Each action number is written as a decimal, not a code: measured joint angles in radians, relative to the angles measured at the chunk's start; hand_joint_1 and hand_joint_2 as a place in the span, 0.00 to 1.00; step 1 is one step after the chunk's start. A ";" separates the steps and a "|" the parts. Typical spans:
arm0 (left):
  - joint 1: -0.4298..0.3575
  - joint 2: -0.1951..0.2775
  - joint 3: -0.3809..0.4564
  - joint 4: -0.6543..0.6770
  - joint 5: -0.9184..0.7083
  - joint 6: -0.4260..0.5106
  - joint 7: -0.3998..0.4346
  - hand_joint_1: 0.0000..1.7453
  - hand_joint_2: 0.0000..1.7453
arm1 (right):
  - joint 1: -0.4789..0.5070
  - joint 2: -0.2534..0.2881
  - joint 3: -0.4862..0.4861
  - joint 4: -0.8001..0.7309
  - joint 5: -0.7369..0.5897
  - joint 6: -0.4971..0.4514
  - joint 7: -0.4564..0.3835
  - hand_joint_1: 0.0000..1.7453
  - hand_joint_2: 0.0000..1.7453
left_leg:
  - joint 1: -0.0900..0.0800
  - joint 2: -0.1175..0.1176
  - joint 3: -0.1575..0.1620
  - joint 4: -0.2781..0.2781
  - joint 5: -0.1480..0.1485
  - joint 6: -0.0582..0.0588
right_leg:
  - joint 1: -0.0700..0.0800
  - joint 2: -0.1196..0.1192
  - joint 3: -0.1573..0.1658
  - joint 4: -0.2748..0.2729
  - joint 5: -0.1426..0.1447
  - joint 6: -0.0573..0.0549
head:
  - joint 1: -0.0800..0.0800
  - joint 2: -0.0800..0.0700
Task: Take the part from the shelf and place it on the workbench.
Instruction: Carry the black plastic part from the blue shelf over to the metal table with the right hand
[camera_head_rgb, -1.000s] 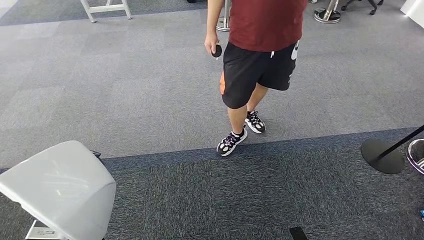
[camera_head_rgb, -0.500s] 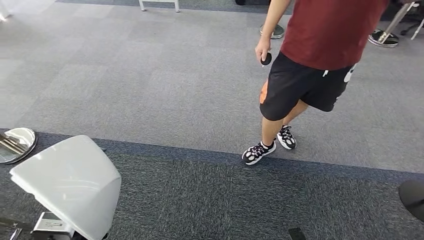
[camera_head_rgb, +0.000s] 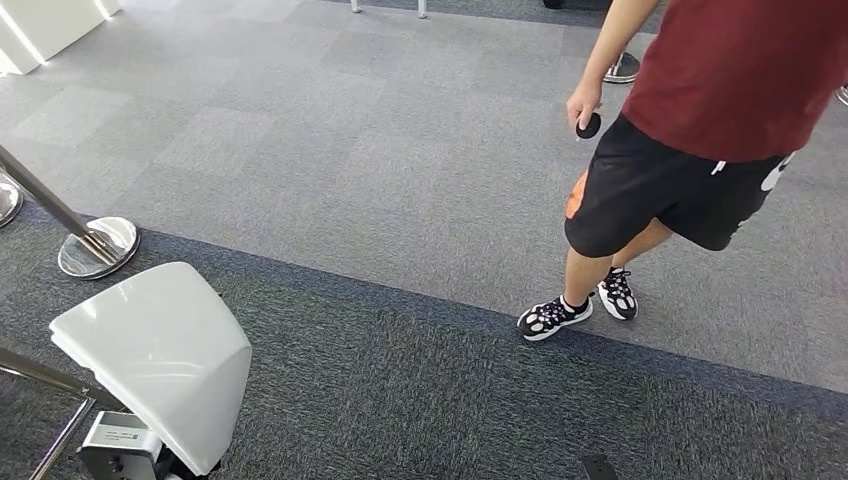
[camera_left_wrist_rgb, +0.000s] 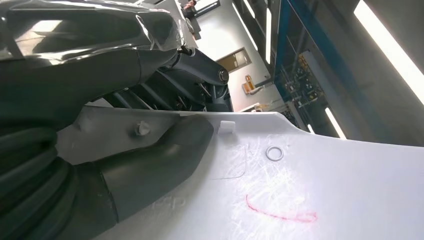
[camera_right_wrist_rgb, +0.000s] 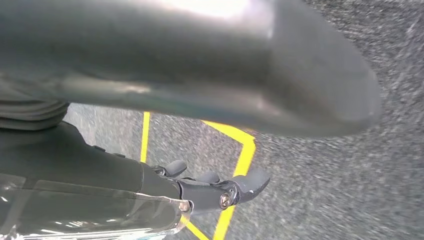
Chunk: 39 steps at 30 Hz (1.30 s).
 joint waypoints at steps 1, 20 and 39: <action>-0.001 0.000 0.000 0.001 0.003 0.001 0.000 1.00 1.00 | 0.000 0.000 0.000 0.000 0.000 0.000 -0.003 0.00 0.00 | -0.004 0.024 0.041 -0.075 0.025 0.003 | 0.002 -0.010 0.003 0.000 -0.003 0.003 | 0.000 0.000; -0.018 -0.018 0.001 0.021 0.027 0.006 0.000 1.00 1.00 | 0.006 -0.020 0.000 0.001 0.003 -0.008 -0.002 0.00 0.00 | 0.003 -0.140 0.103 -0.172 0.049 0.017 | -0.008 0.124 -0.008 0.008 0.006 0.036 | 0.012 0.000; -0.010 -0.015 0.015 0.023 0.018 -0.009 0.000 1.00 1.00 | -0.014 -0.014 0.021 0.000 0.047 -0.004 0.006 0.00 0.00 | -0.001 0.013 0.102 -0.178 0.061 0.041 | -0.001 -0.006 0.008 0.058 -0.059 0.049 | 0.007 0.000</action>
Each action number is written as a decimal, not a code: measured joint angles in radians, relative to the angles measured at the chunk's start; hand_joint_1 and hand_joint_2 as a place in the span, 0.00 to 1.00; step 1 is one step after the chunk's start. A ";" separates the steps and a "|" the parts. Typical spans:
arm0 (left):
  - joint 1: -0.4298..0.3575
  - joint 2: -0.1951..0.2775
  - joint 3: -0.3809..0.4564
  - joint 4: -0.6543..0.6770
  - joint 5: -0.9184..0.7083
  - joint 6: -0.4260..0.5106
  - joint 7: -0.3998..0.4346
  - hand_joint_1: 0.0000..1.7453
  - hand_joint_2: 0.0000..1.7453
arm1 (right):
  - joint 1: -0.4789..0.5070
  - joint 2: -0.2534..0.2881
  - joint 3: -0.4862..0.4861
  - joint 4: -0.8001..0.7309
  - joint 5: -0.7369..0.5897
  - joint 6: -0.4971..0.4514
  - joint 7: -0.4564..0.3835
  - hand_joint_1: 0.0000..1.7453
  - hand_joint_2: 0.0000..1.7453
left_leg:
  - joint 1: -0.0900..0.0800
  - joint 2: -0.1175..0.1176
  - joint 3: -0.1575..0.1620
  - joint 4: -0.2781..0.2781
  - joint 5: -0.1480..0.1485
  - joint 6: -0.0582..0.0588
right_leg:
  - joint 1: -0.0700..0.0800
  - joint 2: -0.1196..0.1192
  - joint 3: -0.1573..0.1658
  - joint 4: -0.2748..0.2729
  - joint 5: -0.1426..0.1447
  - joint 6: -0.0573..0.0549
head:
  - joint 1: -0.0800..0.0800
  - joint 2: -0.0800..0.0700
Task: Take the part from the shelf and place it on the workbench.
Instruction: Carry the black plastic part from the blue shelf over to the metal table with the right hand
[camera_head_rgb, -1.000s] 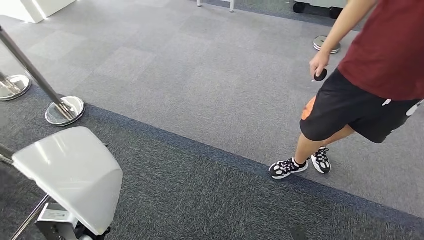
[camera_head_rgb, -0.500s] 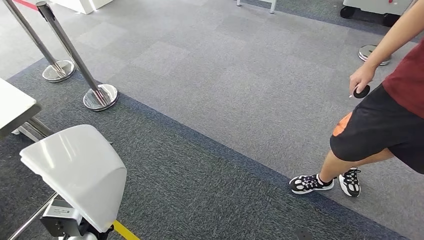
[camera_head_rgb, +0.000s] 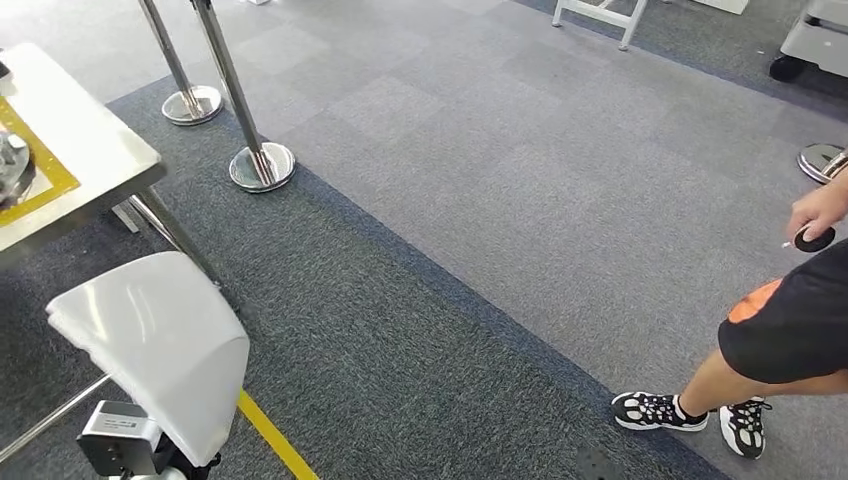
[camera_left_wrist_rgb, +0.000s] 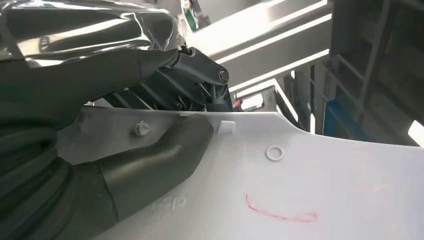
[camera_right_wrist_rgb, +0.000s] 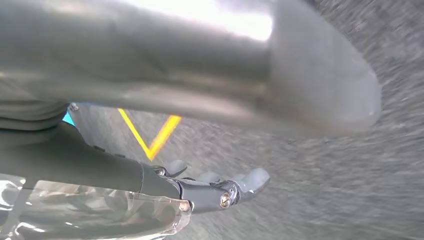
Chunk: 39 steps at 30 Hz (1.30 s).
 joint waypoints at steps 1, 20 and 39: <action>0.001 0.000 0.000 0.000 0.000 0.002 0.000 1.00 1.00 | -0.001 0.000 0.002 0.000 0.002 0.000 0.001 0.00 0.00 | 0.002 -0.012 -0.001 -0.001 0.001 0.003 | -0.001 0.032 -0.025 0.057 -0.030 0.002 | 0.003 0.000; -0.005 0.001 0.000 0.019 -0.002 -0.003 0.000 1.00 1.00 | 0.007 -0.001 0.010 -0.001 -0.008 -0.001 0.003 0.00 0.00 | 0.007 -0.034 -0.160 0.287 -0.125 -0.047 | -0.004 0.043 -0.003 -0.056 0.057 -0.048 | -0.007 0.000; -0.010 -0.007 0.004 0.026 -0.005 -0.006 0.000 1.00 1.00 | 0.009 0.003 0.012 -0.001 -0.009 0.000 0.007 0.00 0.00 | 0.006 -0.108 -0.003 0.000 0.007 -0.001 | -0.006 0.093 -0.060 0.073 0.021 0.002 | 0.011 0.000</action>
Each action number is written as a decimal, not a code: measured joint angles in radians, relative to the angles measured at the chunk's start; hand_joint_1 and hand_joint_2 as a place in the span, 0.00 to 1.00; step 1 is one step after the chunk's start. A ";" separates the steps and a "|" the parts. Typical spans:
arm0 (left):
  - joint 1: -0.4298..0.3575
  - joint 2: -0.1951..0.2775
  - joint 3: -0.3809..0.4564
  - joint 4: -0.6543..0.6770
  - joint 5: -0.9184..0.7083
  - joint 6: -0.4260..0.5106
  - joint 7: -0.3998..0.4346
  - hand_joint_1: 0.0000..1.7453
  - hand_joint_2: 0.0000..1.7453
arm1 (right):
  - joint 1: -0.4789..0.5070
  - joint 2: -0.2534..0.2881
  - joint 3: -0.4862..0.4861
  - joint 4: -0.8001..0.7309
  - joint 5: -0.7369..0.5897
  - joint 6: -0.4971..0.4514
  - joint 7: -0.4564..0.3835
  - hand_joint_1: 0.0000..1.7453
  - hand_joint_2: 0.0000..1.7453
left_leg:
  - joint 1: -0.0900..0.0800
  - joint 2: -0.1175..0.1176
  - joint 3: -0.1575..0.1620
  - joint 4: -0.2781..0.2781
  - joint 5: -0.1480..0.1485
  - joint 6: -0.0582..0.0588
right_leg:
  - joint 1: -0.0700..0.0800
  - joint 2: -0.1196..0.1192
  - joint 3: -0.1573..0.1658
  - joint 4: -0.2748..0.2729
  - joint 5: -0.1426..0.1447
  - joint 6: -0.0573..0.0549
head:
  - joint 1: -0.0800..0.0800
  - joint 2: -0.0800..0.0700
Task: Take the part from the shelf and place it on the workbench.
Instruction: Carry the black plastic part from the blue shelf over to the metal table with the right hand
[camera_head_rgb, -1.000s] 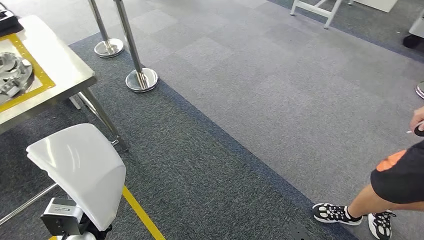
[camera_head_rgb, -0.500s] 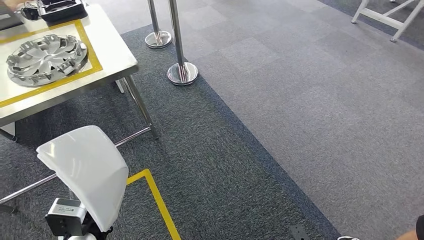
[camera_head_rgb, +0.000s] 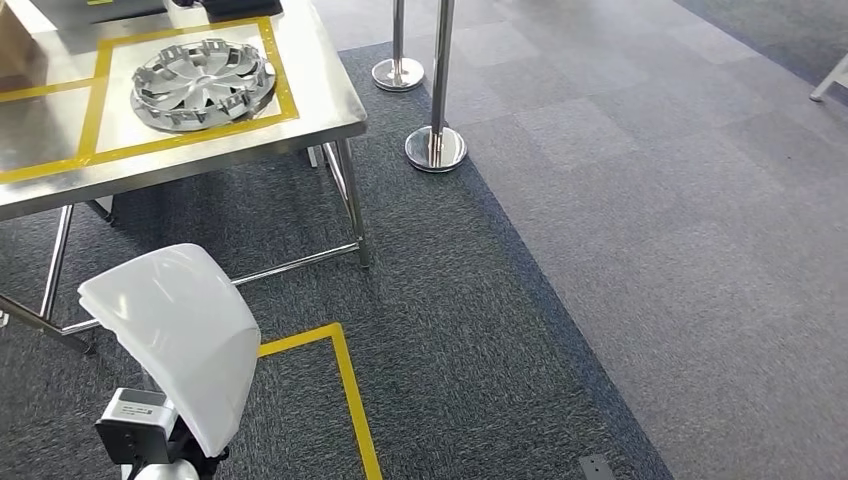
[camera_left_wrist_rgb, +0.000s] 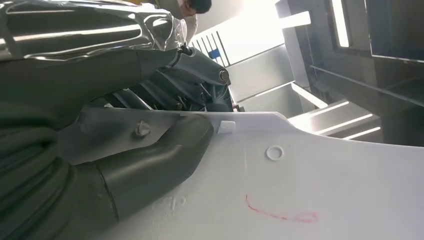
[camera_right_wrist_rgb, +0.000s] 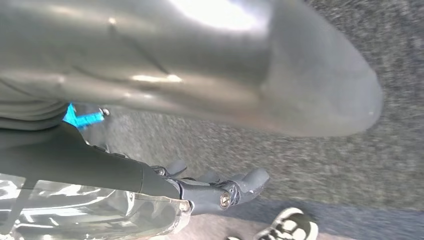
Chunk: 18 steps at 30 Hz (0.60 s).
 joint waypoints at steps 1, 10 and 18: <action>0.000 0.000 0.000 0.000 -0.001 0.000 0.000 1.00 1.00 | 0.000 0.000 0.000 0.000 0.000 0.000 0.000 0.00 0.00 | 0.000 -0.013 -0.002 0.004 -0.002 -0.005 | -0.003 0.022 0.027 -0.064 0.026 -0.001 | 0.000 0.000; 0.009 -0.001 0.001 -0.003 -0.006 0.000 0.000 1.00 1.00 | 0.002 0.001 0.000 0.000 -0.002 0.002 -0.003 0.00 0.00 | 0.000 0.067 -0.121 0.212 -0.107 -0.047 | -0.001 -0.032 0.059 -0.130 0.041 -0.044 | -0.013 0.000; 0.013 -0.001 0.006 -0.004 -0.007 -0.001 0.003 1.00 1.00 | 0.003 0.000 0.000 0.000 -0.002 0.001 -0.003 0.00 0.00 | -0.004 0.148 -0.030 0.045 -0.012 -0.038 | 0.006 -0.114 0.074 -0.129 0.025 -0.030 | -0.012 0.000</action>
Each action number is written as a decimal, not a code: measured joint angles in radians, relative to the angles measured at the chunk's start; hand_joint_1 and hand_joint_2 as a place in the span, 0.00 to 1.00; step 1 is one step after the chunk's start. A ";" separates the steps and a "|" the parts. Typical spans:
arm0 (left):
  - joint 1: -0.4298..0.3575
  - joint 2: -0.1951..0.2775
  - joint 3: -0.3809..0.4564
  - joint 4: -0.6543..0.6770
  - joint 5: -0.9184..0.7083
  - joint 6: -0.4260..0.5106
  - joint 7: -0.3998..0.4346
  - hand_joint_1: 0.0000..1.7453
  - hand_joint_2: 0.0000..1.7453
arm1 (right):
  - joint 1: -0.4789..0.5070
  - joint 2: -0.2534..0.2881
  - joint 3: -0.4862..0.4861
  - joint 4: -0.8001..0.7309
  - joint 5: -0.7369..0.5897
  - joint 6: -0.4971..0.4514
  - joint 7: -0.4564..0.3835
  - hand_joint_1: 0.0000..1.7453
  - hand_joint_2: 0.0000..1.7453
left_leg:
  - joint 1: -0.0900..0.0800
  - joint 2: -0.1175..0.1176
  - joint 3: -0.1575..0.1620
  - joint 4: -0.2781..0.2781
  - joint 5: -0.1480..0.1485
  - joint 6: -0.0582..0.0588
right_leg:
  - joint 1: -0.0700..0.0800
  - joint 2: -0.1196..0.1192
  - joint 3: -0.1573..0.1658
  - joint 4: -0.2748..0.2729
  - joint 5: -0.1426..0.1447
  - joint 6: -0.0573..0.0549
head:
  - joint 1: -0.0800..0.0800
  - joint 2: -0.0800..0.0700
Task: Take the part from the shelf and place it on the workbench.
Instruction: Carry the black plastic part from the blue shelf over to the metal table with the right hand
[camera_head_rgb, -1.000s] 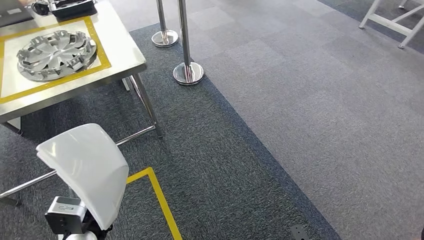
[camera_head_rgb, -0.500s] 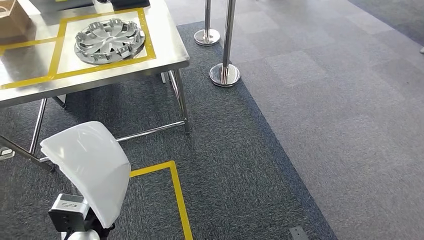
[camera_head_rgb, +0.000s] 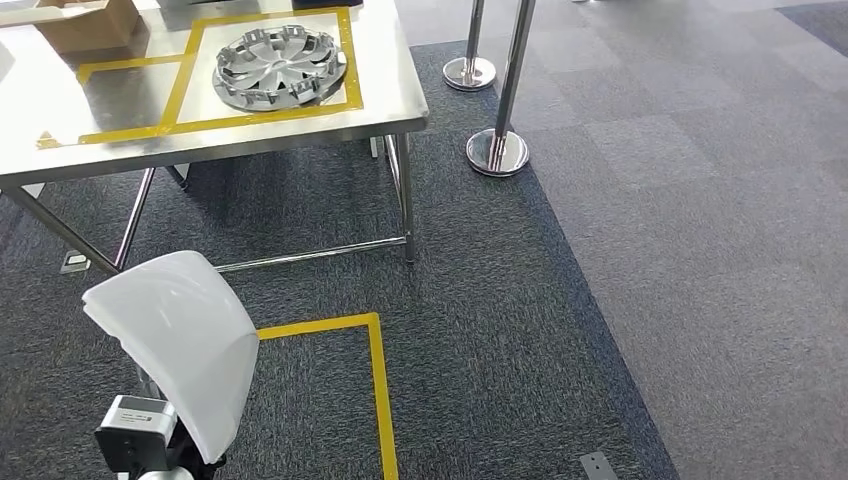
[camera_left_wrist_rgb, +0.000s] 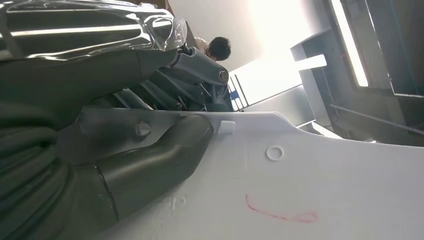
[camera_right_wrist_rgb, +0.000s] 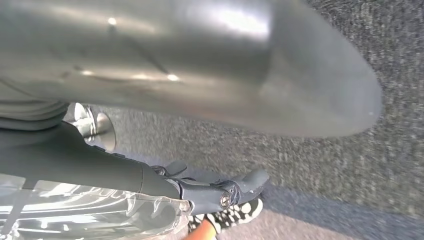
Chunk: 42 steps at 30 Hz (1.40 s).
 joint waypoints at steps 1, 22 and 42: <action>-0.001 0.000 0.000 0.000 0.000 0.000 0.000 1.00 1.00 | 0.000 0.000 0.000 0.000 0.000 0.000 0.000 0.00 0.00 | -0.003 0.009 0.013 -0.024 0.003 0.004 | 0.003 -0.009 0.003 -0.001 -0.003 0.005 | 0.001 0.000; -0.001 -0.007 0.012 -0.002 0.001 -0.009 0.001 1.00 1.00 | 0.001 -0.002 0.001 0.000 0.000 -0.002 0.001 0.00 0.00 | 0.006 -0.110 -0.041 0.060 -0.042 -0.008 | -0.009 0.103 -0.012 0.004 0.012 -0.008 | 0.006 0.000; 0.005 -0.009 0.018 -0.005 0.001 -0.027 0.000 1.00 1.00 | 0.004 0.004 0.002 0.000 0.004 -0.001 -0.002 0.00 0.00 | 0.004 -0.117 0.015 -0.039 0.018 0.040 | -0.004 0.086 -0.117 0.268 -0.115 0.034 | 0.014 0.000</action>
